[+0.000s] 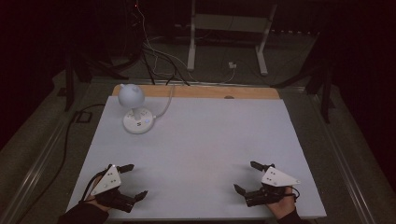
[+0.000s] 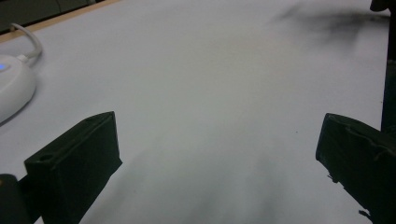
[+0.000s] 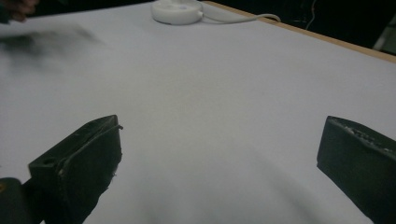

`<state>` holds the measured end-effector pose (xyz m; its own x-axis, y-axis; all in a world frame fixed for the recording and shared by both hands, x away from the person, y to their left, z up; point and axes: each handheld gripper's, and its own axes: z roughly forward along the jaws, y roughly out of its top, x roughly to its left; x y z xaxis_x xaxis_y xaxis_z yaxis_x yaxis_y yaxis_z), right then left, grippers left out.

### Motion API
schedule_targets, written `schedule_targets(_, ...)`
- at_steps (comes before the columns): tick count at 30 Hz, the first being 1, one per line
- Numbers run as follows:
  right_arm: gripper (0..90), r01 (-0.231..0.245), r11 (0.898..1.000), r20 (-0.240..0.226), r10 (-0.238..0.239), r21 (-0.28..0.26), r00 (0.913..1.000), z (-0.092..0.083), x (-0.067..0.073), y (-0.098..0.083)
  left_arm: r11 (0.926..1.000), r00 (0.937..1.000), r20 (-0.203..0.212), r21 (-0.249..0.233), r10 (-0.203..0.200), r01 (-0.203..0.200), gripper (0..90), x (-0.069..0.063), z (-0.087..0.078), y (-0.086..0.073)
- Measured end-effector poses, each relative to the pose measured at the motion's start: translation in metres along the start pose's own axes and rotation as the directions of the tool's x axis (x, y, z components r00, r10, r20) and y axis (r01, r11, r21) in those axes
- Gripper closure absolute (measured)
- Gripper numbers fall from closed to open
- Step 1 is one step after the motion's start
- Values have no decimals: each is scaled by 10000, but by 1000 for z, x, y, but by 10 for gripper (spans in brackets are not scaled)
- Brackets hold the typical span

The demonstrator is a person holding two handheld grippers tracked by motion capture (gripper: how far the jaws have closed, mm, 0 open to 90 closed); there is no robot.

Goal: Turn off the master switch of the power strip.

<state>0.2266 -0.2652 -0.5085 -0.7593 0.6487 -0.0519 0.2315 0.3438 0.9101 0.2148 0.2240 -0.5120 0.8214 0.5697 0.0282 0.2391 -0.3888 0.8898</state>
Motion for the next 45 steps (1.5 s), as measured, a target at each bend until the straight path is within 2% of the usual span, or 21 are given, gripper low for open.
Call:
schedule_targets(3,0,47,9998,-35,-47,212,10000,0,0,-1,9998,9999,98,134,114,-115,3,-1,2,0)
schedule_targets(6,0,-131,9996,-62,132,233,9999,-1,-2,-1,9997,9997,152,153,179,-182,3,-2,2,0)
schedule_targets(14,0,34,9994,-99,-31,333,9999,-1,-1,-1,9995,9996,209,227,211,-216,3,-4,3,1)
schedule_targets(24,0,151,9991,120,-156,386,9998,-2,-1,-1,9984,9991,284,468,320,-333,3,-6,4,1)
schedule_targets(25,0,135,9991,111,-140,413,9998,-2,-1,-1,9987,9988,402,406,292,-308,3,-6,4,1)
schedule_targets(36,0,49,9995,56,-51,304,10000,-3,0,1,9984,9984,424,422,362,-380,2,-8,4,3)
schedule_targets(39,0,-7,9995,63,5,300,10000,-3,-1,1,9988,9977,574,315,348,-367,3,-12,1,9)
schedule_targets(41,0,-41,9996,55,40,296,10000,-4,-1,1,9983,9965,647,200,535,-549,2,-15,-1,12)
schedule_targets(45,0,-101,9996,13,101,247,9999,-3,-1,1,9986,9952,829,-20,528,-528,2,-18,-3,18)
